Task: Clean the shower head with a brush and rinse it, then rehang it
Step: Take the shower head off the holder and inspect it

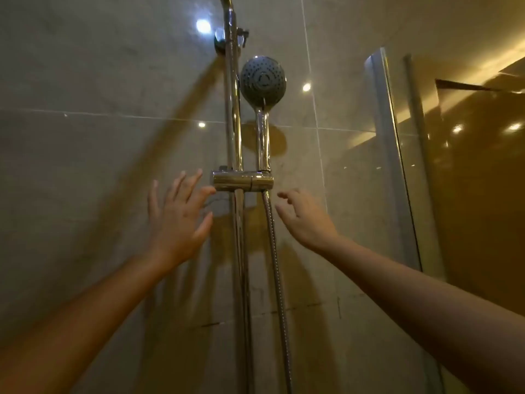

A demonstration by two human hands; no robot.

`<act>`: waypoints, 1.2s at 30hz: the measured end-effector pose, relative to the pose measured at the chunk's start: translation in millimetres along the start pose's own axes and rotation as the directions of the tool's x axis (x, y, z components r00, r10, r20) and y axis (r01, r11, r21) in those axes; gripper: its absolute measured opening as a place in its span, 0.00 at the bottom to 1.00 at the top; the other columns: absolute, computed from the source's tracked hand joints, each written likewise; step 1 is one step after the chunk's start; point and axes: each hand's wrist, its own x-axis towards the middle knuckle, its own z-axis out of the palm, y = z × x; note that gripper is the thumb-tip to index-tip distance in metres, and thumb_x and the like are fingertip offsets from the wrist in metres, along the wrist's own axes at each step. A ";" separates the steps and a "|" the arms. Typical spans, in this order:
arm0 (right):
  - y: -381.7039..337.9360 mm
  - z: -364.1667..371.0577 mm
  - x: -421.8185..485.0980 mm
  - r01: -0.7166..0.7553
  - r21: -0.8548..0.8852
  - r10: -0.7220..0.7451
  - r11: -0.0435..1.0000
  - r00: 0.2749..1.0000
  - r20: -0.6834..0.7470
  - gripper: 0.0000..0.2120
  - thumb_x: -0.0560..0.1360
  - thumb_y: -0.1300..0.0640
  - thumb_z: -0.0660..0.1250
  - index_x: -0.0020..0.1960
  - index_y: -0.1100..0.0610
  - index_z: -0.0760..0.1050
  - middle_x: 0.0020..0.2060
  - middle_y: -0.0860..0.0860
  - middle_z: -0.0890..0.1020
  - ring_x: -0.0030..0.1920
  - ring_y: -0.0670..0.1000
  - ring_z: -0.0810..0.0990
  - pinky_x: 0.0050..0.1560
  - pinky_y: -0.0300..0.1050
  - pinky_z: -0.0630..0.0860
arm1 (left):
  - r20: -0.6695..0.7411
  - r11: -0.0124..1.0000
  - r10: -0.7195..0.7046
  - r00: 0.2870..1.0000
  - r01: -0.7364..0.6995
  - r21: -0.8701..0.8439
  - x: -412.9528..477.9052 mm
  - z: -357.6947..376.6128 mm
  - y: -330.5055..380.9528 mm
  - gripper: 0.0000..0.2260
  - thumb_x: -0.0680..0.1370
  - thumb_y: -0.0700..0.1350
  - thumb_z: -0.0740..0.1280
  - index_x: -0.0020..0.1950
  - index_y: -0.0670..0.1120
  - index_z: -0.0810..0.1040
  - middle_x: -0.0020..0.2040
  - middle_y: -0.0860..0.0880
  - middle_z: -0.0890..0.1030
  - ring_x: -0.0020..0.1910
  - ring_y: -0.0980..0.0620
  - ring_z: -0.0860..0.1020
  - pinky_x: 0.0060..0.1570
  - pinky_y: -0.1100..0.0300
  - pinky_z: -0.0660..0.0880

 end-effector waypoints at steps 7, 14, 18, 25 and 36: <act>-24.1 9.6 65.7 -0.148 0.494 0.167 0.857 0.986 0.005 0.25 0.82 0.45 0.51 0.58 0.66 0.74 0.52 0.63 0.79 0.54 0.63 0.77 0.57 0.55 0.74 | 0.004 0.995 -0.043 0.999 0.043 0.093 25.9 22.4 -36.5 0.25 0.76 0.61 0.48 0.74 0.58 0.55 0.78 0.51 0.51 0.77 0.44 0.44 0.68 0.35 0.37; -20.2 50.1 72.0 -0.144 0.661 0.242 0.736 0.968 -0.059 0.19 0.80 0.45 0.57 0.58 0.60 0.72 0.47 0.56 0.77 0.46 0.53 0.77 0.47 0.45 0.74 | -0.015 0.961 -0.033 0.999 0.036 0.276 9.6 59.2 -61.0 0.29 0.75 0.66 0.41 0.75 0.62 0.42 0.78 0.51 0.43 0.75 0.43 0.36 0.67 0.35 0.34; -28.7 50.8 84.9 -0.158 0.733 0.357 0.662 0.926 -0.123 0.14 0.81 0.48 0.56 0.49 0.58 0.72 0.41 0.53 0.74 0.41 0.49 0.73 0.46 0.43 0.73 | -0.036 0.961 -0.010 0.999 0.020 0.276 9.5 58.9 -60.2 0.29 0.76 0.65 0.41 0.75 0.61 0.42 0.78 0.51 0.43 0.75 0.42 0.37 0.68 0.33 0.37; -27.6 52.4 93.5 -0.131 0.729 0.363 0.672 0.916 -0.170 0.14 0.81 0.48 0.58 0.51 0.58 0.73 0.41 0.53 0.76 0.42 0.51 0.77 0.47 0.46 0.76 | -0.042 0.965 0.005 0.999 0.006 0.262 8.7 60.5 -62.1 0.29 0.76 0.64 0.43 0.76 0.59 0.44 0.79 0.51 0.46 0.76 0.43 0.39 0.69 0.33 0.38; -29.9 3.6 114.4 -0.151 0.834 0.519 0.531 0.836 -0.179 0.15 0.81 0.52 0.59 0.62 0.59 0.72 0.46 0.52 0.78 0.44 0.47 0.78 0.43 0.39 0.76 | -0.012 0.958 -0.021 1.000 0.023 0.285 7.4 58.7 -60.1 0.30 0.75 0.65 0.39 0.76 0.57 0.40 0.78 0.51 0.41 0.76 0.43 0.36 0.69 0.33 0.37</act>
